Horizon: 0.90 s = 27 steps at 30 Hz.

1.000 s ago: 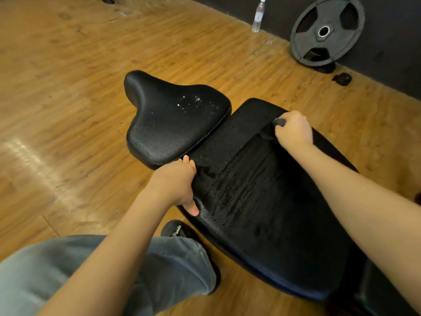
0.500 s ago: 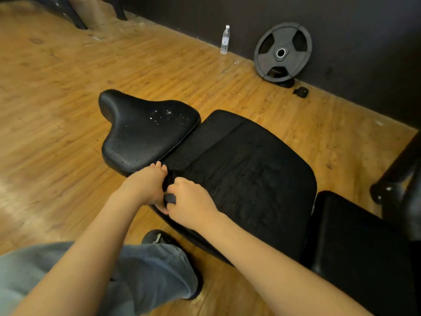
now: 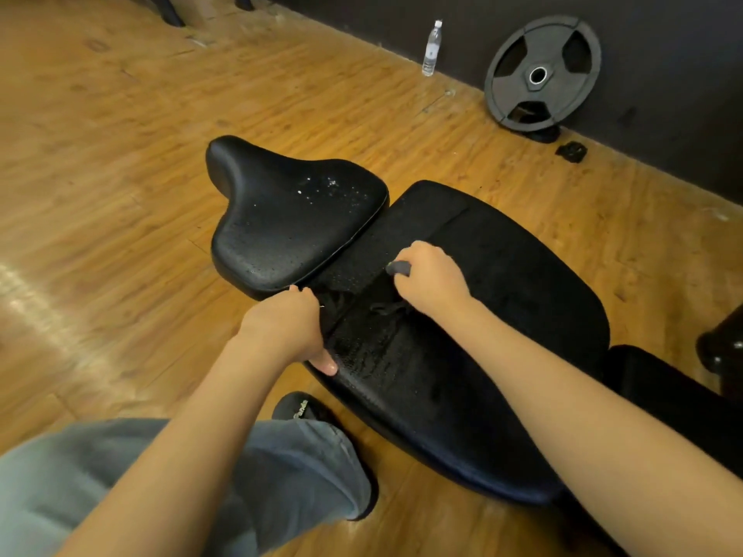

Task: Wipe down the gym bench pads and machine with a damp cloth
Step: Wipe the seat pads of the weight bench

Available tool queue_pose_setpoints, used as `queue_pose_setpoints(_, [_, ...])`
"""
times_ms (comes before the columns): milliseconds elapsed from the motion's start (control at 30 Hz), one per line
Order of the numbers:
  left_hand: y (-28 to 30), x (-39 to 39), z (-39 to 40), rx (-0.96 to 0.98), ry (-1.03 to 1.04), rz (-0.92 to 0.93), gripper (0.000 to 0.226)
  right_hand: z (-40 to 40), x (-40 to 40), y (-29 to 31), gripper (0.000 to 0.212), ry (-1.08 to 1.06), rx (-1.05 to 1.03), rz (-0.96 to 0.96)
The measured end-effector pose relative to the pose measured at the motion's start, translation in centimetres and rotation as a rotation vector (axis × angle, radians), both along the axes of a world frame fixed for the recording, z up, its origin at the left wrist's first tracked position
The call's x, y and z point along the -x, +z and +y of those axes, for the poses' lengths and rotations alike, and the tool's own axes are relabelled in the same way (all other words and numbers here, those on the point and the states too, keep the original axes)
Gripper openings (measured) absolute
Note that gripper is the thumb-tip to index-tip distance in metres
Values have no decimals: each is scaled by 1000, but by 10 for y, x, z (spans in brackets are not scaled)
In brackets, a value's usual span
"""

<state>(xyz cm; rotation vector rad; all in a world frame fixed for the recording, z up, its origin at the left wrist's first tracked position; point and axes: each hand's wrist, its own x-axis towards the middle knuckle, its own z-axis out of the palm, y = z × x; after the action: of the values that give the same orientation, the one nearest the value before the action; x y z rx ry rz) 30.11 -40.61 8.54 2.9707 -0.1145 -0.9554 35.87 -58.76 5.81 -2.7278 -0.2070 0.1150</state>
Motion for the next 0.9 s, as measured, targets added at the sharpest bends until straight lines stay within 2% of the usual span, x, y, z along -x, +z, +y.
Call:
queue_pose_setpoints(133, [0,-8,2,4,1,-74,90,-42,-54,-1,20,-174,18,-57])
queue_pose_setpoints(333, [1,-16,-2,-26,19,-91,61,-91,-95,1,19,-350,117,-150])
queue_pose_setpoints(467, [3,-17,-6,-46,13,-110,57,-94,-102,-2,22,-431,171,-202])
queue_pose_setpoints(567, [5,-17,-10,-54,11,-115,57,-75,-94,1,23,-480,127,-190])
queue_pose_setpoints(633, [8,-17,-11,-51,2,-119,55,-46,-74,4,22,-364,97,-174])
queue_pose_setpoints(800, [8,-16,-8,-18,17,-106,52,47,25,8,21,109,108,-31])
queue_pose_setpoints(900, [4,-14,0,41,10,-139,41,69,69,13,16,265,43,43])
